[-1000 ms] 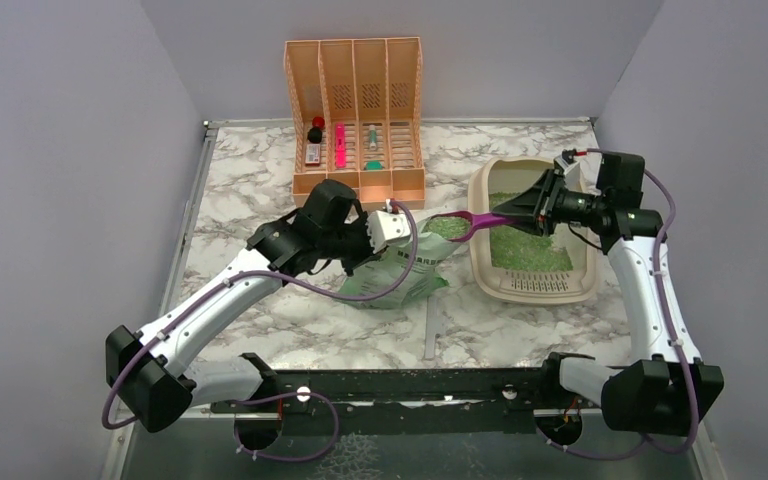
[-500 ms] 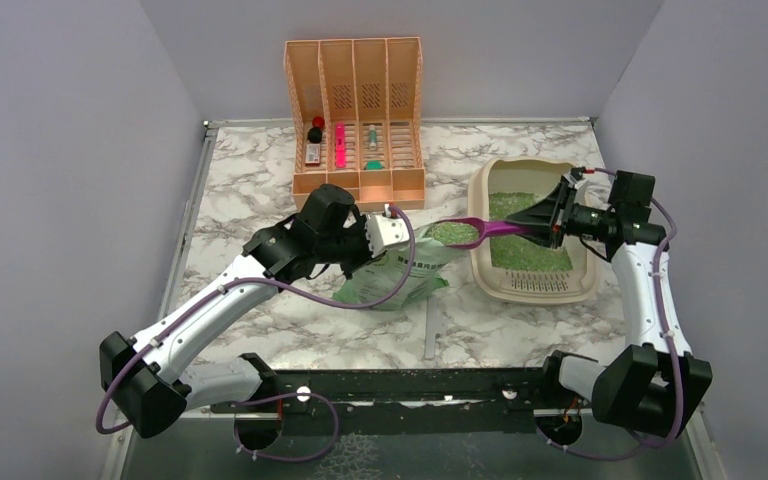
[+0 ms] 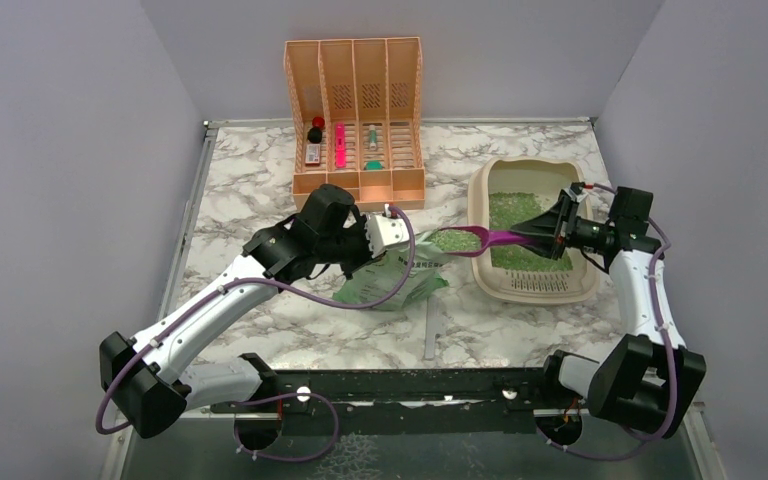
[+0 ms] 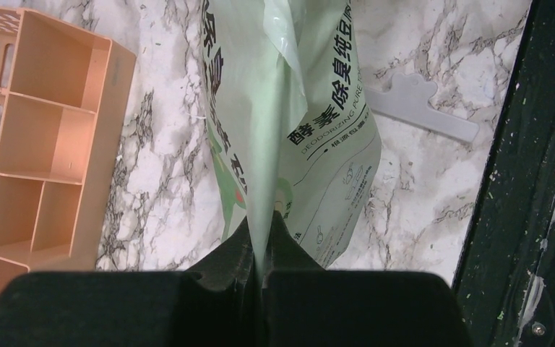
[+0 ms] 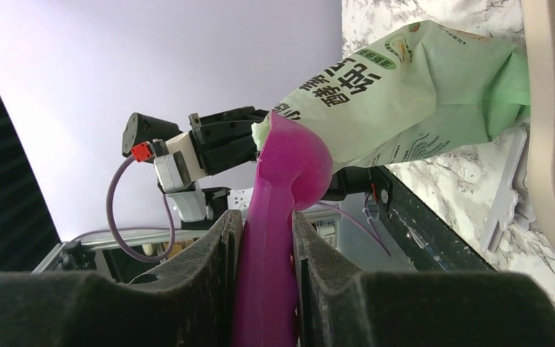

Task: Fill the litter box with clean litter
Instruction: 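Scoop the cat litter from the cat litter bag, then pour the cat litter into the litter box.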

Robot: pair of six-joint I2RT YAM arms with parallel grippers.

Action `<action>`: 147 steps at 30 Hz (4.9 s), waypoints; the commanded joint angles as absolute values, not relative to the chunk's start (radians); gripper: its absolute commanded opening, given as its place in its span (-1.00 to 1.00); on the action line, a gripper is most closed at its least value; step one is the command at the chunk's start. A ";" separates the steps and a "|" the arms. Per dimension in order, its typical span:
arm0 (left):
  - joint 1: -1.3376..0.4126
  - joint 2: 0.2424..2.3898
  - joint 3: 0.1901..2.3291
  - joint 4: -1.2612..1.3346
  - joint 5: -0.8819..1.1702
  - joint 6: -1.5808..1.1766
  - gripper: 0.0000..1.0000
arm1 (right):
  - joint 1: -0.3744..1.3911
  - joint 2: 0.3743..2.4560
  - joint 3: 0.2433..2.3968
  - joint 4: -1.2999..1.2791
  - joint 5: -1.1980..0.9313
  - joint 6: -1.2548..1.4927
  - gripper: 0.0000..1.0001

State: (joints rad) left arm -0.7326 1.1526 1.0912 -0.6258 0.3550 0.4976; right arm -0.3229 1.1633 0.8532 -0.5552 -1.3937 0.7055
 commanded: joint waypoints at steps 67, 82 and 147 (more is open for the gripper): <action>-0.730 1.113 1.100 -0.574 0.357 0.481 -1.00 | -0.560 1.113 0.785 0.047 -1.482 1.139 -0.99; -0.730 1.076 1.066 -0.572 0.390 0.482 -1.00 | -0.652 1.115 0.624 0.494 -1.288 1.418 -0.99; -0.730 0.937 1.003 -0.529 0.428 0.422 -1.00 | -0.658 0.518 0.495 -0.286 -0.247 1.402 -0.99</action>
State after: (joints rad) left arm -0.7284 0.9684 0.9756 -0.6250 0.3885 0.4416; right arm -0.6502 0.4744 0.4252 -0.2989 -0.2909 1.4593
